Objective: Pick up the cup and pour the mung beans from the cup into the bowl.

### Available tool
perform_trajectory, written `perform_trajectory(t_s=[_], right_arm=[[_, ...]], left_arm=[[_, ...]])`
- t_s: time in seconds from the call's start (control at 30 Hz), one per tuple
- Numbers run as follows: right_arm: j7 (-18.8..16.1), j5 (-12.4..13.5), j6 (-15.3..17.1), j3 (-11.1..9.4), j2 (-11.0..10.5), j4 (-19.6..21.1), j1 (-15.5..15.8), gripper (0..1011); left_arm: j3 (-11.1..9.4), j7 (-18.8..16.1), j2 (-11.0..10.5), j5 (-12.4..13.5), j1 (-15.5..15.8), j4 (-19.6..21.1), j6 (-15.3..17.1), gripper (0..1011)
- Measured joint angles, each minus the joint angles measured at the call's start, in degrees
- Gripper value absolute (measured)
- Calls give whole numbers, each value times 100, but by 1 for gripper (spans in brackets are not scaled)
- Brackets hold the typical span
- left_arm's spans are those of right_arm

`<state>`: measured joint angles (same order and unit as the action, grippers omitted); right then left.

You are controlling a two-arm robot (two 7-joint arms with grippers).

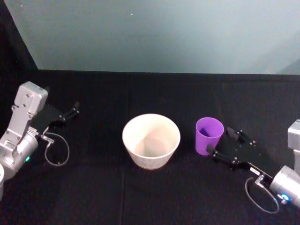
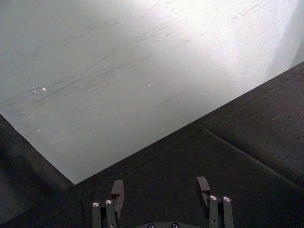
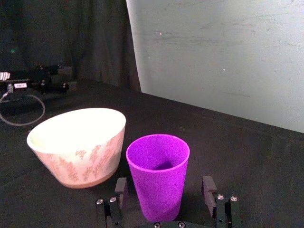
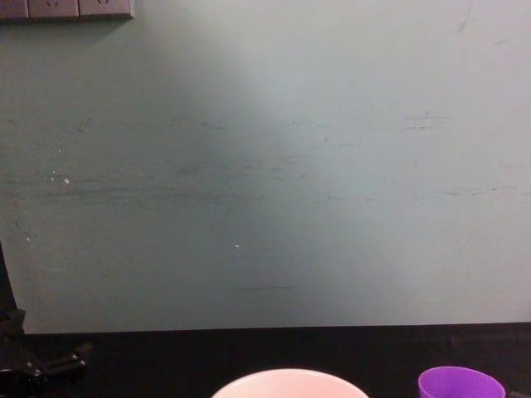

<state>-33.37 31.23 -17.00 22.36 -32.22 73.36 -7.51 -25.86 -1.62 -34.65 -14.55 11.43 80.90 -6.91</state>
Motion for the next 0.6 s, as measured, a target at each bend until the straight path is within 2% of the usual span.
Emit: perform_trajectory(t_s=[0.6], right_arm=[[-38, -236, 257, -58, 451, -222, -357, 1003]], left_arm=[[0, 0, 0, 0, 0, 0, 0, 1000]])
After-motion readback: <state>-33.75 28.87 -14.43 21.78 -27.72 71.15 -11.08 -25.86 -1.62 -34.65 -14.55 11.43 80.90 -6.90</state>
